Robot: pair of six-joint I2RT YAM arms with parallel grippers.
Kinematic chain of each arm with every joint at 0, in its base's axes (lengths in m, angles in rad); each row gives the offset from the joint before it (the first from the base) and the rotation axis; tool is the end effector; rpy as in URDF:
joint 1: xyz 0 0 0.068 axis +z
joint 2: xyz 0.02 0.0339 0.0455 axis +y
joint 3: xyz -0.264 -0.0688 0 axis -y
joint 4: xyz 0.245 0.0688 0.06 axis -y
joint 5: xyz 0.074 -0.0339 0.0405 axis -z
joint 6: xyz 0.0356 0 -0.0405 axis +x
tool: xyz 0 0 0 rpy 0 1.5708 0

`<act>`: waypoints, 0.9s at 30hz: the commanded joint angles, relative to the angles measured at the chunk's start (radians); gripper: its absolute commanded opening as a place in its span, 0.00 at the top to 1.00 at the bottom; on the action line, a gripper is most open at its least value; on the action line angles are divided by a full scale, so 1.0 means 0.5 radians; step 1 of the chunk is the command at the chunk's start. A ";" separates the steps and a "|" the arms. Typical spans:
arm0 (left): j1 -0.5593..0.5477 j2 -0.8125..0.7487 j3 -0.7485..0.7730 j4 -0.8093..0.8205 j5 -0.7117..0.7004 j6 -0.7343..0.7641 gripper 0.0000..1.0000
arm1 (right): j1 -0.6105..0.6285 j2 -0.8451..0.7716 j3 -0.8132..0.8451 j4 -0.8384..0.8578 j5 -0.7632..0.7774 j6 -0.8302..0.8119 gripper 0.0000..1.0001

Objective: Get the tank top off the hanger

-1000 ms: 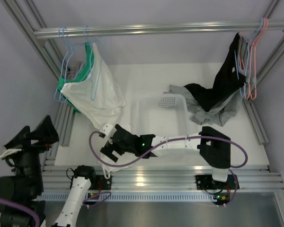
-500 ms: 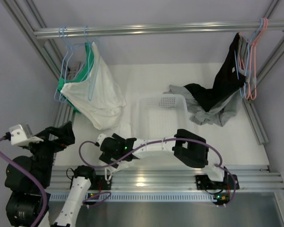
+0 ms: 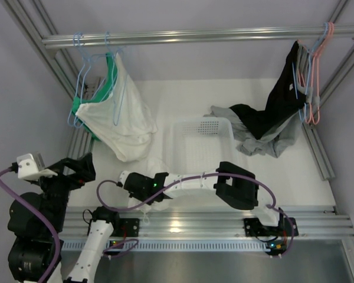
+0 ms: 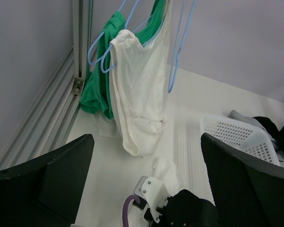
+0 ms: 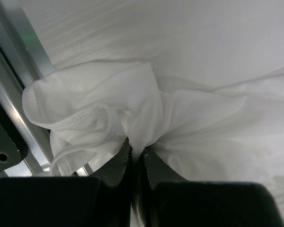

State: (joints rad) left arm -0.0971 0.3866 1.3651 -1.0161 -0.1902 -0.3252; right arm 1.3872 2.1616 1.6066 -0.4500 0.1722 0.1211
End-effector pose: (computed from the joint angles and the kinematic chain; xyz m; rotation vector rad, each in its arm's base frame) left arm -0.0279 0.0095 0.4457 -0.3289 1.5765 -0.1741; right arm 0.0910 0.4564 0.1626 -1.4813 2.1286 0.3529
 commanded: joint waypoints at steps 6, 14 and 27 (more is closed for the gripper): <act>-0.002 -0.086 -0.098 0.004 0.129 0.070 0.01 | 0.088 -0.663 -0.170 0.326 -0.151 -0.021 1.00; -0.002 -0.255 -0.211 0.004 0.163 0.031 0.01 | 0.119 -1.187 -0.240 0.467 0.082 -0.082 1.00; 0.001 -0.148 -0.572 0.038 0.754 0.067 0.01 | -0.028 -1.602 0.017 0.192 0.883 -0.506 1.00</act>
State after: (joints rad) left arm -0.0971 0.2661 1.1454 -1.0161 0.0322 -0.3111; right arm 1.4174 1.4277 1.5417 -0.3080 0.4652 -0.0681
